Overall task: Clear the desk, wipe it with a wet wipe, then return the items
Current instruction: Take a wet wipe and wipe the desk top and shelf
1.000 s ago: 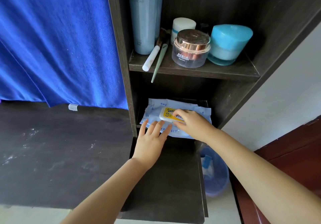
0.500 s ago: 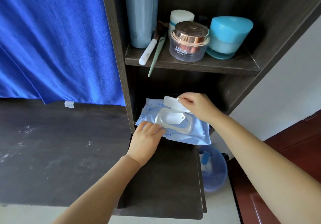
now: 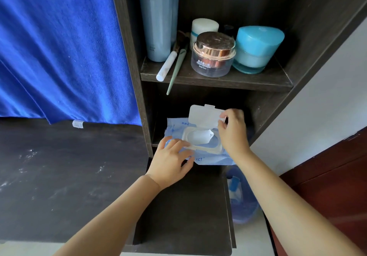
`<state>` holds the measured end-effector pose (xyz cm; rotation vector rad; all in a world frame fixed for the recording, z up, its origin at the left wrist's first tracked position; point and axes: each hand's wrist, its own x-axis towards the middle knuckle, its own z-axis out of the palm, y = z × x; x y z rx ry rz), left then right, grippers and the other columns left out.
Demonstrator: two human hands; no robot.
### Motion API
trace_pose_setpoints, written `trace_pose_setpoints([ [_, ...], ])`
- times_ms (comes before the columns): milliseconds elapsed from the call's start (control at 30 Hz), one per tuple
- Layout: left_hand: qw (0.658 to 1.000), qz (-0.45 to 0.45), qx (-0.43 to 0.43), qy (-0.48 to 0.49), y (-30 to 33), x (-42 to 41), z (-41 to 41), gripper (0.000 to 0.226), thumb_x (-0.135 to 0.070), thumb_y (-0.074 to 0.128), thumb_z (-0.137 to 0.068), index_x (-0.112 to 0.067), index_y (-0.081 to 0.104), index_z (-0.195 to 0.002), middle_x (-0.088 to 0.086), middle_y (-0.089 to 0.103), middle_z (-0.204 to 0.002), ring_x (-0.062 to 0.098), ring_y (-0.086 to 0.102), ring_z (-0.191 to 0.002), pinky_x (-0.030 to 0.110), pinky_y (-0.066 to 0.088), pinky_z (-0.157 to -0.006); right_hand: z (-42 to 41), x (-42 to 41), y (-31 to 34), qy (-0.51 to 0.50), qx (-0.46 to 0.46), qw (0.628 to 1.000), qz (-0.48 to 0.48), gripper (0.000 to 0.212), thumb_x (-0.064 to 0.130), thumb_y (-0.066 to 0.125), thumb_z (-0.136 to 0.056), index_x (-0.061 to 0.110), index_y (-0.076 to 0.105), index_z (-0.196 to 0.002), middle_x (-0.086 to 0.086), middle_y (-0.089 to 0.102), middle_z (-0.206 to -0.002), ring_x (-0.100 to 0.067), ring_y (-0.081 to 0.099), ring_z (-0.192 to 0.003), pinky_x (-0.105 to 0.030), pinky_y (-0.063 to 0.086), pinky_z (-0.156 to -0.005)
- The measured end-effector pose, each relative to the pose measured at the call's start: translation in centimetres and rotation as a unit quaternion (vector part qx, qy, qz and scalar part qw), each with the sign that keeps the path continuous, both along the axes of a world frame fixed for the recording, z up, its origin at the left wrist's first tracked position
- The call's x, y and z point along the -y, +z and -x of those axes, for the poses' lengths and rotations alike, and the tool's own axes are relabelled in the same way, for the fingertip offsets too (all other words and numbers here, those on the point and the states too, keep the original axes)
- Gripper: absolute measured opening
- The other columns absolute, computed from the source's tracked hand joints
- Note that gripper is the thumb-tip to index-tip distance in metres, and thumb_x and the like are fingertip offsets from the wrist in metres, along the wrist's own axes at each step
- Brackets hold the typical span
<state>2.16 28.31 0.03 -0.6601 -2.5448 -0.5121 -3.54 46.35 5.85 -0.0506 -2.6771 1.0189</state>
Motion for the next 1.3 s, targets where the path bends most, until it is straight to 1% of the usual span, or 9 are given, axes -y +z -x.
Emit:
trace_pose_setpoints([
  [100, 0.994, -0.013, 0.077, 0.080, 1.9, -2.4, 1.1, 0.045, -0.049, 0.036, -0.085, -0.017, 0.067, -0.086, -0.002, 0.069, -0.085, 0.020, 0.063, -0.080, 0.037, 0.041, -0.084, -1.1, 0.3, -1.1, 0.042, 0.051, 0.998, -0.012, 0.029, 0.009, 0.047, -0.094, 0.008, 0.053, -0.123, -0.008, 0.029, -0.150, -0.024, 0.042, -0.129, -0.030, 0.043, -0.100],
  [333, 0.945, 0.135, 0.236, 0.180, 3.2, -6.5, 3.9, 0.061, -0.060, 0.035, -0.089, -0.010, 0.045, -0.122, 0.007, 0.055, -0.121, 0.026, 0.050, -0.112, 0.040, 0.035, -0.088, -1.3, 0.1, -0.7, 0.090, 0.148, 0.984, -0.044, 0.055, 0.003, 0.041, -0.095, 0.019, 0.026, -0.145, -0.002, 0.008, -0.158, -0.022, 0.035, -0.136, -0.027, 0.041, -0.101],
  [500, 0.955, -0.094, 0.233, 0.160, 3.7, -5.2, 3.8, 0.017, -0.017, 0.039, -0.093, -0.006, 0.050, -0.085, 0.008, 0.056, -0.085, 0.025, 0.049, -0.074, 0.030, 0.033, -0.066, -1.3, -0.3, -1.0, 0.077, 0.125, 0.986, -0.080, 0.046, 0.004, 0.040, -0.096, 0.015, 0.036, -0.140, -0.004, 0.015, -0.156, -0.021, 0.036, -0.134, -0.029, 0.040, -0.101],
  [600, 0.899, -0.295, 0.264, 0.184, 4.1, -3.0, 3.6, 0.026, -0.013, 0.045, -0.092, -0.008, 0.040, -0.067, 0.001, 0.042, -0.063, 0.015, 0.038, -0.057, 0.015, 0.031, -0.048, -1.6, -0.6, -1.2, 0.011, 0.039, 0.995, -0.089, 0.024, 0.010, 0.051, -0.091, 0.009, 0.060, -0.113, -0.011, 0.043, -0.131, -0.027, 0.051, -0.114, -0.038, 0.050, -0.086],
  [700, 0.843, -0.387, 0.321, 0.191, 3.6, -1.5, 3.7, 0.026, -0.017, 0.049, -0.090, -0.008, 0.042, -0.066, 0.009, 0.049, -0.066, 0.017, 0.044, -0.060, 0.019, 0.034, -0.055, -1.6, 0.0, -0.7, 0.035, 0.050, 0.990, -0.125, 0.014, 0.013, 0.052, -0.090, 0.007, 0.065, -0.091, -0.012, 0.056, -0.100, -0.029, 0.058, -0.085, -0.035, 0.050, -0.067],
  [833, 0.828, -0.401, 0.350, 0.178, 3.3, -1.4, 3.9, 0.025, -0.018, 0.051, -0.089, -0.007, 0.044, -0.068, 0.013, 0.050, -0.070, 0.020, 0.043, -0.064, 0.027, 0.033, -0.058, -0.4, 2.0, -0.7, 0.123, 0.159, 0.950, -0.239, 0.021, 0.020, 0.047, -0.089, 0.010, 0.065, -0.089, -0.008, 0.059, -0.084, -0.022, 0.051, -0.071, -0.024, 0.029, -0.049],
  [1000, 0.843, -0.381, 0.338, 0.175, 3.3, -1.5, 3.5, 0.024, -0.018, 0.051, -0.091, -0.007, 0.045, -0.071, 0.010, 0.047, -0.069, 0.013, 0.038, -0.060, 0.014, 0.031, -0.049, 0.4, 2.9, 0.7, 0.201, 0.147, 0.905, -0.345, 0.020, 0.013, 0.045, -0.092, 0.006, 0.062, -0.100, -0.006, 0.048, -0.085, -0.026, 0.049, -0.078, -0.033, 0.038, -0.068],
  [1200, 0.846, -0.373, 0.334, 0.185, 3.3, -1.7, 3.5, 0.022, -0.021, 0.049, -0.093, -0.004, 0.052, -0.079, 0.007, 0.051, -0.073, 0.014, 0.045, -0.064, 0.019, 0.035, -0.053, 0.2, 2.8, -0.2, 0.211, 0.134, 0.911, -0.328, 0.017, 0.011, 0.043, -0.093, 0.005, 0.056, -0.102, -0.016, 0.058, -0.107, -0.029, 0.052, -0.088, -0.032, 0.034, -0.069],
  [1300, 0.849, -0.368, 0.330, 0.186, 3.3, -1.8, 3.3, 0.023, -0.021, 0.049, -0.093, -0.001, 0.055, -0.084, 0.005, 0.053, -0.074, 0.014, 0.048, -0.065, 0.019, 0.037, -0.054, 0.2, 2.4, -0.6, 0.208, 0.145, 0.915, -0.312, 0.015, 0.015, 0.040, -0.094, 0.006, 0.051, -0.089, -0.009, 0.054, -0.087, -0.025, 0.054, -0.078, -0.028, 0.031, -0.061],
])
